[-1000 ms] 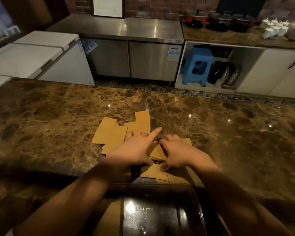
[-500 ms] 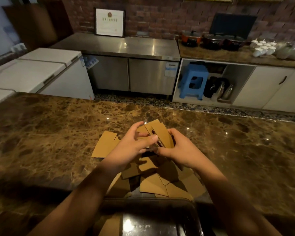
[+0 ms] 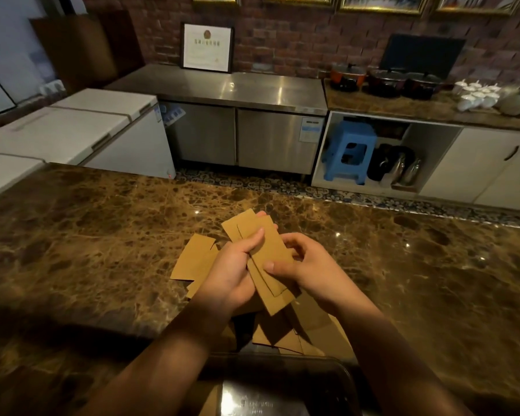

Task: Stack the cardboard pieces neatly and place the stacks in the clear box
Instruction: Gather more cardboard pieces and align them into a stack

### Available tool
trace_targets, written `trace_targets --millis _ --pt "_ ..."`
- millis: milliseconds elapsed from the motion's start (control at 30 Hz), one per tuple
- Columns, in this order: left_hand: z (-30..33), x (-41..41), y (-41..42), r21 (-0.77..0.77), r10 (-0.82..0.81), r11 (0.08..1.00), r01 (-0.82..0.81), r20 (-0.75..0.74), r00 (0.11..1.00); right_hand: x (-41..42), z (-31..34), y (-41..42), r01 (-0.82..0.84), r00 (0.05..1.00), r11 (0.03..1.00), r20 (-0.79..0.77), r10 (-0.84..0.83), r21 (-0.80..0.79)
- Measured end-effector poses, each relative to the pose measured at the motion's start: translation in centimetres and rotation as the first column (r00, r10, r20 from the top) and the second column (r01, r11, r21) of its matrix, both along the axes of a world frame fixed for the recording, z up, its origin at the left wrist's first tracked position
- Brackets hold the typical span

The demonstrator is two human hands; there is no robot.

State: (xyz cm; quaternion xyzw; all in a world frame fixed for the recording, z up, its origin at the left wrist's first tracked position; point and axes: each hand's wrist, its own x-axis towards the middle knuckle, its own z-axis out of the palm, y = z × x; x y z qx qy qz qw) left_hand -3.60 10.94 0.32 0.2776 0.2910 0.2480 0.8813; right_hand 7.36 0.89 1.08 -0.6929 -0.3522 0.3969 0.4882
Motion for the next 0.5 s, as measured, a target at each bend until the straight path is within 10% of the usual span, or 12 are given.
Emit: trace_targets --millis 300,500 --pt "0.9 -2.4 1.6 -0.039 -0.012 0.999 0.022 0.251 0.968 1.1 0.0 -1.6 0.234 0.888 0.964 -0.432 -0.160 0.124" --pt "1.6 -2.8 2.0 0.008 -0.037 0.999 0.036 0.111 0.993 0.6 1.0 -1.9 0.390 0.773 0.902 -0.598 -0.211 0.186"
